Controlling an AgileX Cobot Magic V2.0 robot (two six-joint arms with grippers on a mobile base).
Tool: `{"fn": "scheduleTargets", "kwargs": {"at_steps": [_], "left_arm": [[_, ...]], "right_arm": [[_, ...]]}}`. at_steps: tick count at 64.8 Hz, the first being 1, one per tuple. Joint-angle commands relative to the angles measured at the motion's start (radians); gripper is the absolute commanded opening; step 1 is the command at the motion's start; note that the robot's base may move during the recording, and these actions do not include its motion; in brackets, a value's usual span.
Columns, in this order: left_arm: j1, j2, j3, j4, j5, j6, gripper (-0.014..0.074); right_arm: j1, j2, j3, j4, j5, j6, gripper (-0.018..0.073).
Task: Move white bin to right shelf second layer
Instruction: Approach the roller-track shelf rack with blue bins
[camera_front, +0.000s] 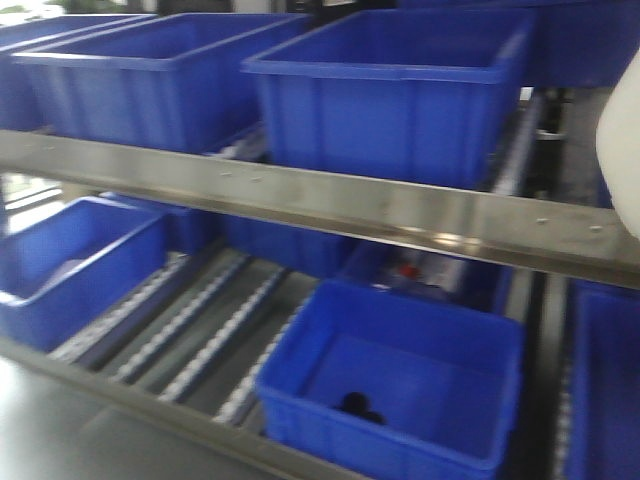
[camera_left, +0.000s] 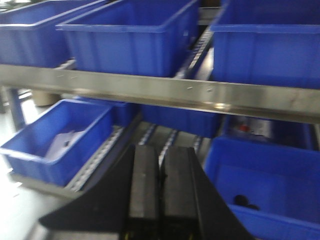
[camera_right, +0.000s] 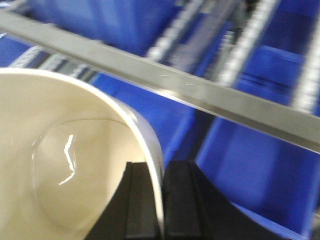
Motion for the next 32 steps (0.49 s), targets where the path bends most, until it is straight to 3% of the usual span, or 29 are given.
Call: {"fn": "scheduleTargets", "kwargs": {"at_steps": [1,32], "left_arm": [[-0.003,-0.015,0.037,0.000,-0.085,-0.003,0.0085],[-0.003,-0.015,0.037,0.000,-0.085,-0.003,0.0085]], "right_arm": [[-0.008,0.002,-0.032,0.010,-0.100,0.001,0.0046],[-0.008,0.002,-0.032,0.010,-0.100,0.001,0.0046]]}}
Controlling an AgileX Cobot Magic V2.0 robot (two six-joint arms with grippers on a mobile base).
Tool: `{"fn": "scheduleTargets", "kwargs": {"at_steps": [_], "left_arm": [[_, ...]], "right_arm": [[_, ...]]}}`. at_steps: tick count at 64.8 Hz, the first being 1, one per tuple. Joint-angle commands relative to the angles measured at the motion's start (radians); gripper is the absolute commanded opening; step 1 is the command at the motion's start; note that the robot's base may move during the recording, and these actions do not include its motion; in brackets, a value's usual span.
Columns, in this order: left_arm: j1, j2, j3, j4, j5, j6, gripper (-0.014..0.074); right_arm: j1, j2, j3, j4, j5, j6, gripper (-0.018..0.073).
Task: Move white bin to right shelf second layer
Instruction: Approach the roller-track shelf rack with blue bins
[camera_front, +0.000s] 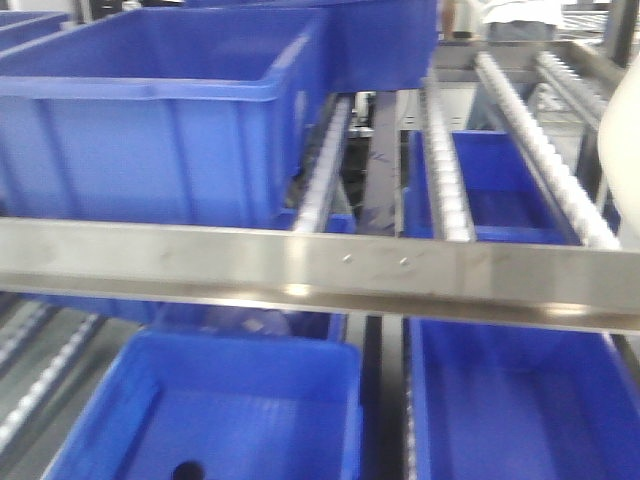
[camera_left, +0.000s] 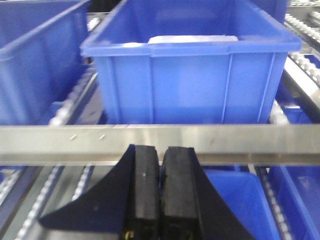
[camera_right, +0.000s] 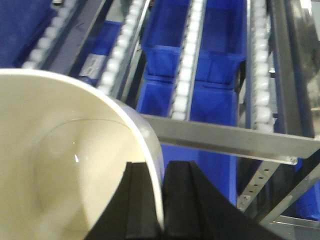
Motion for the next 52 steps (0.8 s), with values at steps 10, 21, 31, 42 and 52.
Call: {"fn": "scheduleTargets", "kwargs": {"at_steps": [10,21,31,42,52], "left_arm": [[-0.003,-0.015,0.037,0.000,-0.085,-0.003,0.0085],[-0.003,-0.015,0.037,0.000,-0.085,-0.003,0.0085],[-0.003,-0.015,0.037,0.000,-0.085,-0.003,0.0085],[-0.003,-0.015,0.037,0.000,-0.085,-0.003,0.0085],[-0.003,-0.015,0.037,0.000,-0.085,-0.003,0.0085]], "right_arm": [[-0.008,0.002,-0.032,0.010,-0.100,0.001,0.0046],[-0.008,0.002,-0.032,0.010,-0.100,0.001,0.0046],[-0.008,0.002,-0.032,0.010,-0.100,0.001,0.0046],[-0.008,0.002,-0.032,0.010,-0.100,0.001,0.0046],[-0.008,0.002,-0.032,0.010,-0.100,0.001,0.0046]]}}
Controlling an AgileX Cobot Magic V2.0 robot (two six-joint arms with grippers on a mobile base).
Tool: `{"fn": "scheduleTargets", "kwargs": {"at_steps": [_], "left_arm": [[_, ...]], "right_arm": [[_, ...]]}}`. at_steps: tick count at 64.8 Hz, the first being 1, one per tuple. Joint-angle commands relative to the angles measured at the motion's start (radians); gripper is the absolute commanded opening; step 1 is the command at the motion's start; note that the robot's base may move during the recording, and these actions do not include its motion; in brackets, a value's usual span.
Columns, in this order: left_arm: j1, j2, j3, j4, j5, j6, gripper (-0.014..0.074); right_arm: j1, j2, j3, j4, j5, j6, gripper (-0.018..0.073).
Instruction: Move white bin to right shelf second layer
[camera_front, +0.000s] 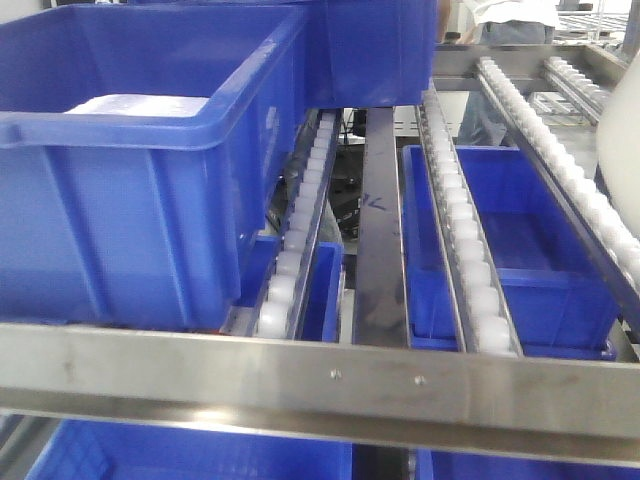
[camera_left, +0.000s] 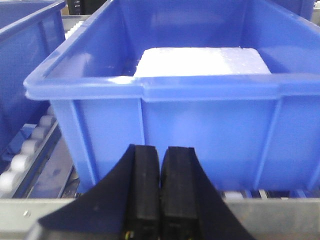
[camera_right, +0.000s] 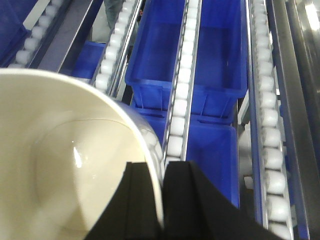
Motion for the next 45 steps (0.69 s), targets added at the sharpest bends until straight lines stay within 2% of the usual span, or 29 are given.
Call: {"fn": "scheduleTargets", "kwargs": {"at_steps": [1,45], "left_arm": [[-0.003,-0.015,0.037,0.000,-0.085,-0.003,0.0085],[-0.003,-0.015,0.037,0.000,-0.085,-0.003,0.0085]], "right_arm": [[-0.008,0.002,-0.032,0.010,-0.100,0.001,0.0046],[-0.008,0.002,-0.032,0.010,-0.100,0.001,0.0046]]}}
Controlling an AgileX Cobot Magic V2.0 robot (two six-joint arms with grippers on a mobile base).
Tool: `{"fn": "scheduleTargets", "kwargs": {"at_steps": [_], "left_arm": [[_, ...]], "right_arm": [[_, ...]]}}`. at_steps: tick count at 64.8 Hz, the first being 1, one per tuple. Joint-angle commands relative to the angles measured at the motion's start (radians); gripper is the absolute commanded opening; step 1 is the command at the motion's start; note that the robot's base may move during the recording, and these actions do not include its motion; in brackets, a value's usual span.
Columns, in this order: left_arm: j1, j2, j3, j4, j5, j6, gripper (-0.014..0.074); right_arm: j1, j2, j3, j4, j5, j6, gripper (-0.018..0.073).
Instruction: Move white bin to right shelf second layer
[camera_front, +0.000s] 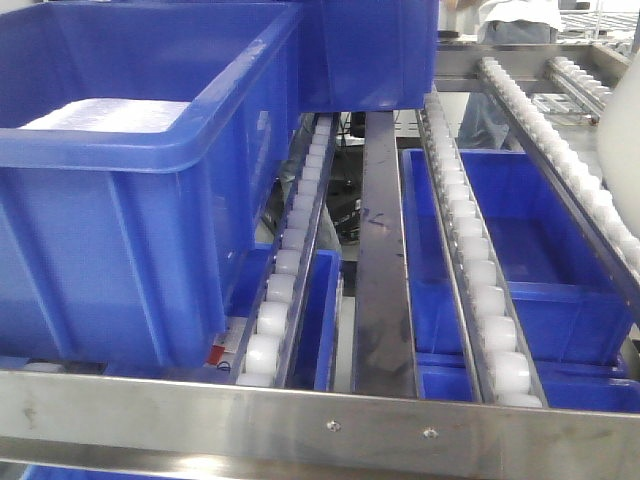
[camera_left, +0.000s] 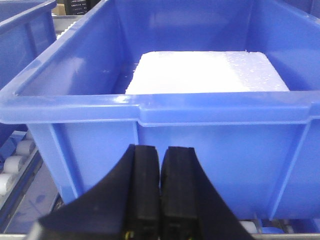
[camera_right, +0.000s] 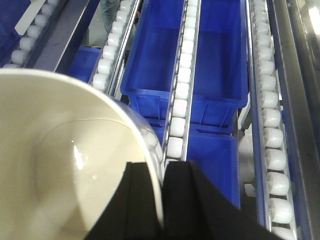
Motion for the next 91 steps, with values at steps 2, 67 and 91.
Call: {"fn": "scheduleTargets", "kwargs": {"at_steps": [2,67,91], "left_arm": [[-0.003,-0.015,0.037,0.000,-0.085,-0.003,0.0085],[-0.003,-0.015,0.037,0.000,-0.085,-0.003,0.0085],[0.005,-0.015,0.037,0.000,-0.085,-0.003,0.0085]], "right_arm": [[-0.008,0.002,-0.032,0.010,-0.100,0.001,0.0046],[-0.008,0.602,-0.032,0.126,-0.317,0.002,0.0048],[-0.008,0.652,-0.032,0.120,-0.328,0.002,0.0099]]}}
